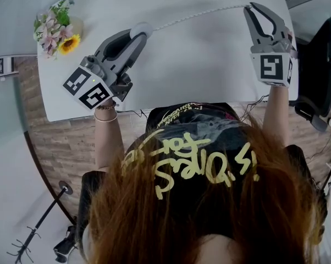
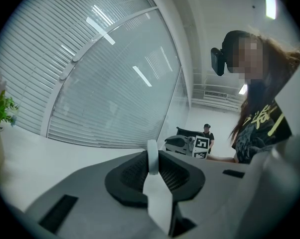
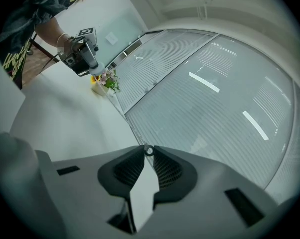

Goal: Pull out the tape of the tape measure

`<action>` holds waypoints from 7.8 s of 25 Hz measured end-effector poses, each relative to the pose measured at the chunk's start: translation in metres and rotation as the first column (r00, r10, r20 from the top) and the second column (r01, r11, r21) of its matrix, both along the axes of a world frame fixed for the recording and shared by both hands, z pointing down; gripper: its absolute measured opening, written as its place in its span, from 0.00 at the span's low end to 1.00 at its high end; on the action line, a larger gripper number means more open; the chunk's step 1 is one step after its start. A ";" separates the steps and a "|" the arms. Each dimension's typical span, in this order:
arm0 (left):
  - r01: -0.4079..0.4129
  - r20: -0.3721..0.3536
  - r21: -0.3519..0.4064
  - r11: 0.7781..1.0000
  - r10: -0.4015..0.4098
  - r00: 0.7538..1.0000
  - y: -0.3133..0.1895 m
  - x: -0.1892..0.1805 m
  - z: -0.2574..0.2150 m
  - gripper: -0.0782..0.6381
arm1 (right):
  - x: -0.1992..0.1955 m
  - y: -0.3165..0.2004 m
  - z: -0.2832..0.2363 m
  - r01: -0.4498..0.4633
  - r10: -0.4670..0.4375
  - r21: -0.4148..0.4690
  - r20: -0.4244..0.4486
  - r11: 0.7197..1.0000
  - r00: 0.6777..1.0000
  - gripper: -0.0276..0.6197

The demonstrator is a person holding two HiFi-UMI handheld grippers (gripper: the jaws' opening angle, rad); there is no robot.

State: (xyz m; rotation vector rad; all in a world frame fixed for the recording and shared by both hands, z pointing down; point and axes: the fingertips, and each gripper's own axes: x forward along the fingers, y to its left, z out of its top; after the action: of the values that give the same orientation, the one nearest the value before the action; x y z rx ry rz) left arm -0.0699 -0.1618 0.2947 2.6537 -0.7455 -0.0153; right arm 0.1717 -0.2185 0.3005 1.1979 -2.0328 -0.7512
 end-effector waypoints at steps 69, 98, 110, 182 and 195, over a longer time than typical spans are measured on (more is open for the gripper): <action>0.005 -0.019 0.008 1.000 -0.005 1.000 -0.003 0.003 -0.008 0.19 | -0.063 0.022 0.004 0.131 -0.129 -0.030 0.037 0.991 0.991 0.14; -0.012 -0.020 0.021 1.000 0.013 1.000 0.000 0.008 -0.016 0.19 | -0.091 0.031 0.000 0.192 -0.190 -0.034 0.042 0.981 0.981 0.14; -0.013 -0.027 0.011 1.000 0.013 1.000 -0.001 0.007 -0.013 0.19 | -0.105 0.033 0.004 0.205 -0.202 -0.055 0.058 0.977 0.978 0.14; -0.099 -0.038 -0.007 0.995 0.099 0.994 0.013 -0.047 0.006 0.19 | -0.238 0.067 0.026 0.317 -0.311 -0.072 0.082 0.946 0.947 0.14; -0.128 -0.039 -0.002 0.992 0.127 0.991 0.016 -0.040 0.004 0.19 | -0.242 0.074 0.024 0.317 -0.312 -0.069 0.081 0.946 0.947 0.14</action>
State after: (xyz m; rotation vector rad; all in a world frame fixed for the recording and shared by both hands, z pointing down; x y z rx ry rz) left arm -0.1104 -0.1457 0.2985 2.6836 -0.5617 -0.0308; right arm -0.0707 -0.1447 0.3247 0.8725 -2.3221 -0.7750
